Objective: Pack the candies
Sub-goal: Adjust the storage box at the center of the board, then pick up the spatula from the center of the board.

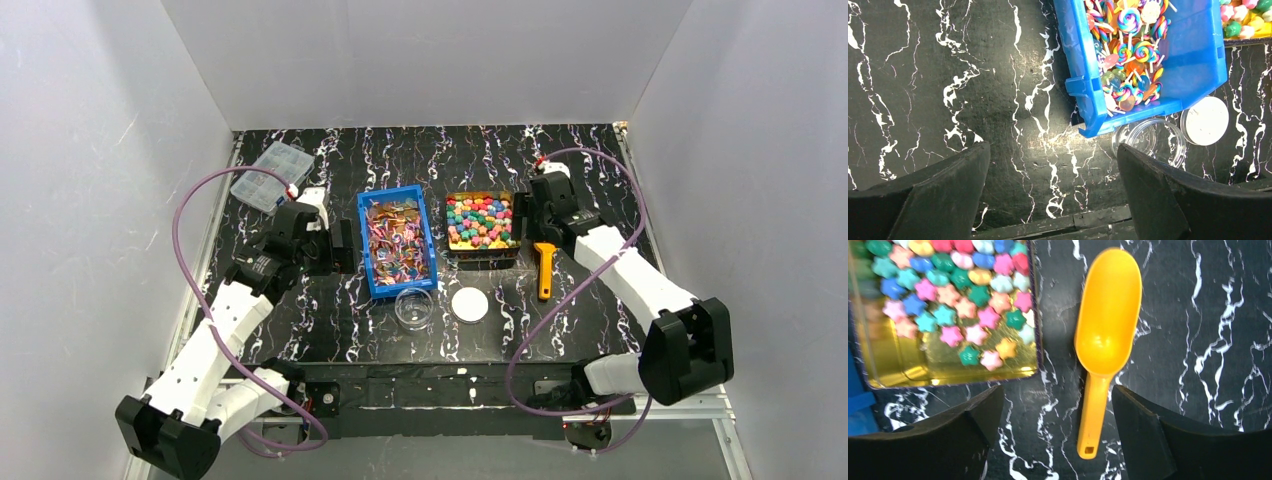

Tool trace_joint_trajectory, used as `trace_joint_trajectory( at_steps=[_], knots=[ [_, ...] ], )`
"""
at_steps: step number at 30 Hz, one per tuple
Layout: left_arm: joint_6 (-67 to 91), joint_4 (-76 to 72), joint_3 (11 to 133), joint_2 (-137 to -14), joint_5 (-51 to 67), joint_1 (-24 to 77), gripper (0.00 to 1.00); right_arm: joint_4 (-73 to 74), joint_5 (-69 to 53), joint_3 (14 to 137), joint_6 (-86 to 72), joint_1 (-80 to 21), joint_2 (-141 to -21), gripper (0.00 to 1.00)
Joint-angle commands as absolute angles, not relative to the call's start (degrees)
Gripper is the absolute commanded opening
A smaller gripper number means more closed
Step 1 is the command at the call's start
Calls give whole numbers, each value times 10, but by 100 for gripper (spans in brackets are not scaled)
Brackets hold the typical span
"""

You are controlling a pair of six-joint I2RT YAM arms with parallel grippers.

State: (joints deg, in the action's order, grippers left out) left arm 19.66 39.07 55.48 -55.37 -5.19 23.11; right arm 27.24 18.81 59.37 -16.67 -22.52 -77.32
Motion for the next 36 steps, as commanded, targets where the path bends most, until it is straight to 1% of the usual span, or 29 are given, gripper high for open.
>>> trace_joint_trajectory(
  at_steps=[1,6,15,30,36],
  knots=[
    [201,401,548,-533,-60,233,98,285,220,548,-189,-226,-743,90],
    [199,399,546,-528,-46,233,98,290,231,514,-195,-225,-732,92],
    [198,397,545,-525,-34,233,98,250,232,450,-196,-217,-737,90],
    [195,394,542,-533,-29,234,98,150,168,403,-175,-167,-771,75],
    [195,393,541,-538,-29,234,98,133,159,405,-169,-155,-792,66]
  ],
)
